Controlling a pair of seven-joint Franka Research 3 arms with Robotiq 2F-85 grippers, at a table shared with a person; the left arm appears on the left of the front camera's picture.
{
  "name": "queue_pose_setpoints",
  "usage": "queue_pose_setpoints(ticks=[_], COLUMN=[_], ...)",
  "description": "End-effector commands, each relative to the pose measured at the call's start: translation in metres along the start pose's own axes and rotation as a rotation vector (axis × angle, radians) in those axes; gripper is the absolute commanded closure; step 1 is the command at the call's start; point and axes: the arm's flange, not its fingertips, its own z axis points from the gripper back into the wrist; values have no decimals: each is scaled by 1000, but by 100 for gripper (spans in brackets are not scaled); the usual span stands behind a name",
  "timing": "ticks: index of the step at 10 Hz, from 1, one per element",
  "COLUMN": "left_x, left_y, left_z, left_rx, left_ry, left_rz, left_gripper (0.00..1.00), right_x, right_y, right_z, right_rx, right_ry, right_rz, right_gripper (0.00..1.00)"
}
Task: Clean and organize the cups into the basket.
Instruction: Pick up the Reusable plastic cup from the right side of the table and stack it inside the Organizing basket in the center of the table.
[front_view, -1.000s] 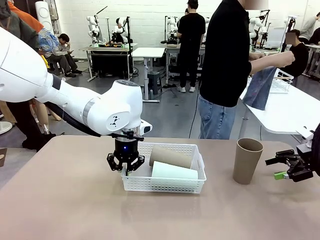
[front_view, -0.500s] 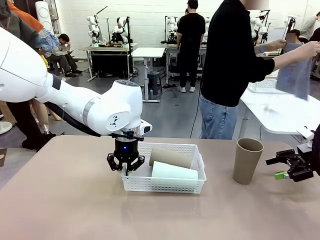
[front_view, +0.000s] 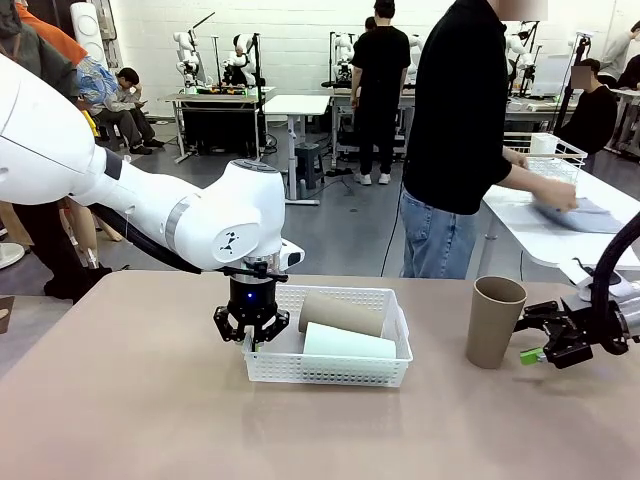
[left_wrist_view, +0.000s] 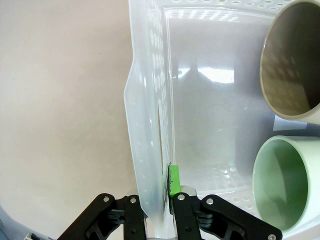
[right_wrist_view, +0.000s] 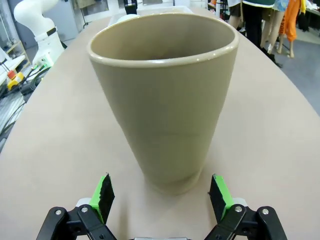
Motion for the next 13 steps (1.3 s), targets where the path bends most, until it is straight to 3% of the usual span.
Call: queue_pose_setpoints(ticks=[1, 13], left_x=[-1, -1], left_y=[0, 0], left_z=[1, 1], left_rx=[1, 1], left_ry=[2, 2], left_rz=[-2, -2], left_gripper=[100, 100], right_x=[-2, 9], right_y=[-2, -14], right_z=[-8, -30], right_rx=[-29, 29], right_ry=[-16, -80], right_rz=[45, 63], right_gripper=[0, 0])
